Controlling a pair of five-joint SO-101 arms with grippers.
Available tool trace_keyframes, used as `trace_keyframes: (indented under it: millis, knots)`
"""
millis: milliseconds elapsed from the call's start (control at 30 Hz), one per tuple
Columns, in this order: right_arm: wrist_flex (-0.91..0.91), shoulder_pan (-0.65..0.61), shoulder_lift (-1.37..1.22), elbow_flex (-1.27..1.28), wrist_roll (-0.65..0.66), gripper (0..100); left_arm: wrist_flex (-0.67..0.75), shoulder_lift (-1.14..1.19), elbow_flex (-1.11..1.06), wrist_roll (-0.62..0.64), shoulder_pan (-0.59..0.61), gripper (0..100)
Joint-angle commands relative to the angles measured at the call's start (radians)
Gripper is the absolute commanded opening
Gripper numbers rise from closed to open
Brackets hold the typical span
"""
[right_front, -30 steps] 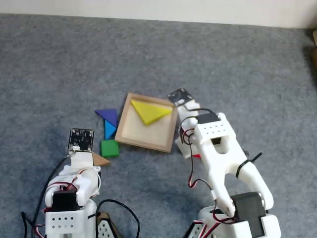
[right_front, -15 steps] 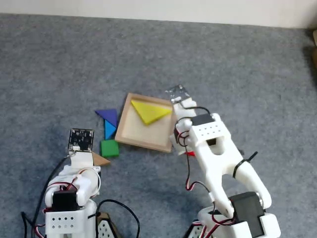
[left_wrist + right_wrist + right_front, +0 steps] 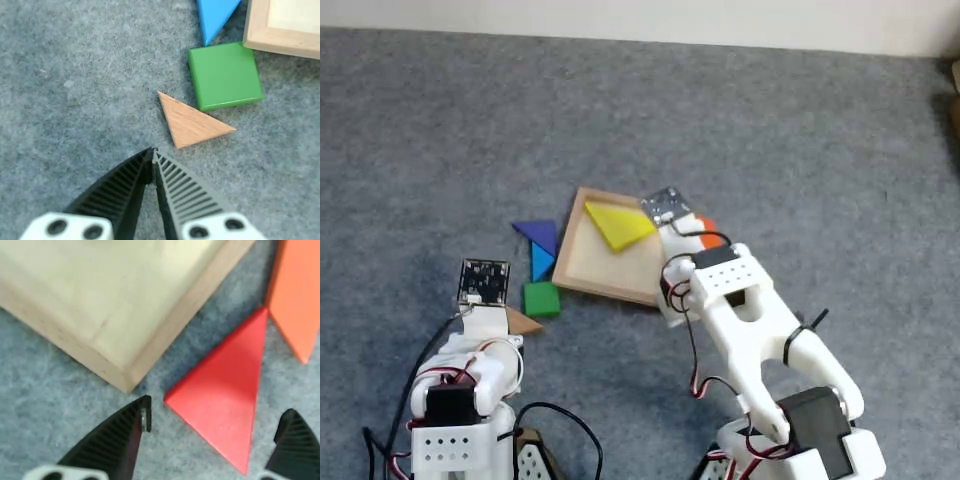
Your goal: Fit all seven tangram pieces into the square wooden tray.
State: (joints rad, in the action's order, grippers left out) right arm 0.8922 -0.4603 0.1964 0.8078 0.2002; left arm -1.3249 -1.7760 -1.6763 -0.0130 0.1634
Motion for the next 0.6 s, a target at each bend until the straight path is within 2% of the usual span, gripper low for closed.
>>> trace_keyframes:
  millis: [0, 567]
  knots:
    - [-0.018, -0.008, 0.022, -0.005, -0.009, 37.2, -0.008, -0.045, -0.021, -0.003, -0.021, 1]
    - [-0.068, -0.010, -0.081, 0.013, -0.009, 37.2, -0.008, -0.045, -0.021, -0.003, -0.021, 1]
